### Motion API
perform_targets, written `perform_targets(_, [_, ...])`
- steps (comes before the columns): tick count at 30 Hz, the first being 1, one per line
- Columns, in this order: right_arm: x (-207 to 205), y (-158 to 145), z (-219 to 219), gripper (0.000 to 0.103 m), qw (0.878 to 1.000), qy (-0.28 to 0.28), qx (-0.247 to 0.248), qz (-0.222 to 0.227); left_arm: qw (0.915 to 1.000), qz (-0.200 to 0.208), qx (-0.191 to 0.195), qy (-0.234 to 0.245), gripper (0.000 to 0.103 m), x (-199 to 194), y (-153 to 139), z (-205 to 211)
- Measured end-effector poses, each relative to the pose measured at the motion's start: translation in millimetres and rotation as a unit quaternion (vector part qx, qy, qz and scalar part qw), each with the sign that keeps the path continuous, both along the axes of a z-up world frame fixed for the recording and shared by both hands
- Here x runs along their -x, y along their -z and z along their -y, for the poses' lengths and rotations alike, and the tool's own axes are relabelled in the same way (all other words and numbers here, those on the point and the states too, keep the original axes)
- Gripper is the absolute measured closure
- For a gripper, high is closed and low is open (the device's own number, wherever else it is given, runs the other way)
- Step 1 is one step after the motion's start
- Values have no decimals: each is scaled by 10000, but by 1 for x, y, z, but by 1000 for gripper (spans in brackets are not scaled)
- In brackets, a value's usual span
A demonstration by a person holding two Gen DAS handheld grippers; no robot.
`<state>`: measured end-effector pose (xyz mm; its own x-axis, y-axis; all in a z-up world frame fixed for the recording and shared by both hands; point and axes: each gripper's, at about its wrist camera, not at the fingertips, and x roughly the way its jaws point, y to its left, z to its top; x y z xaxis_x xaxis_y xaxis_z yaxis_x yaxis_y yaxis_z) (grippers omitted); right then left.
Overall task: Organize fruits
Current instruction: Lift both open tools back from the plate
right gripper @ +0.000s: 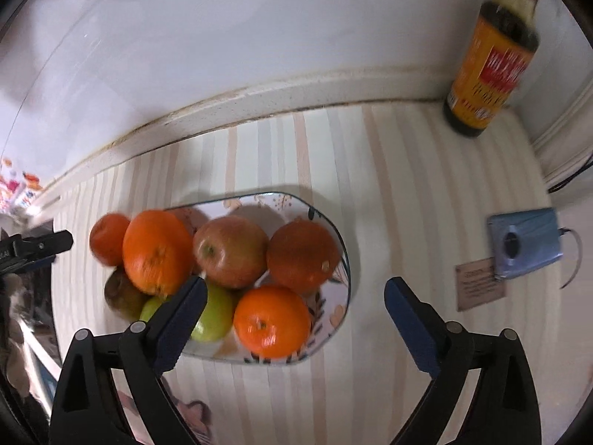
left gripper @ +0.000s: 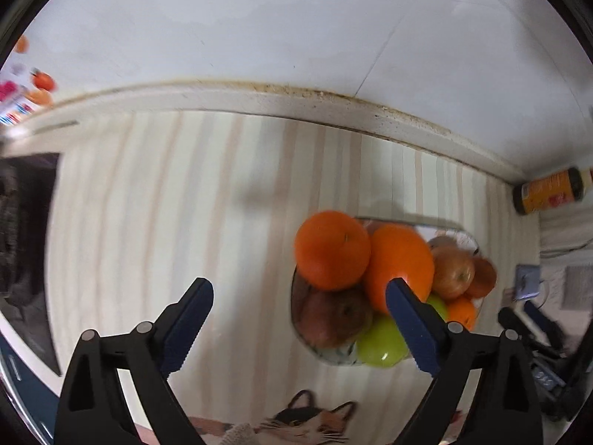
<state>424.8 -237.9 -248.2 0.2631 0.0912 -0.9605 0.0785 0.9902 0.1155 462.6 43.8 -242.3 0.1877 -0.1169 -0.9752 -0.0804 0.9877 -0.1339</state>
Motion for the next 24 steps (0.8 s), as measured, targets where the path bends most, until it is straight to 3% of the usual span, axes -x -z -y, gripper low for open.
perform_targets(10, [74,-46,-28,4,9991,-166,243,298,9981,579,-188,93,8,90,-35,19])
perform_targets(16, [117,-81,-37,4,9971,-228,360,627,9920,1166,-470,119,8,137,-74,27])
perform_targets(24, [171,-136,-41,4,9930,-238,404,1088,9852,1611,-521,276,8,193,-114,34])
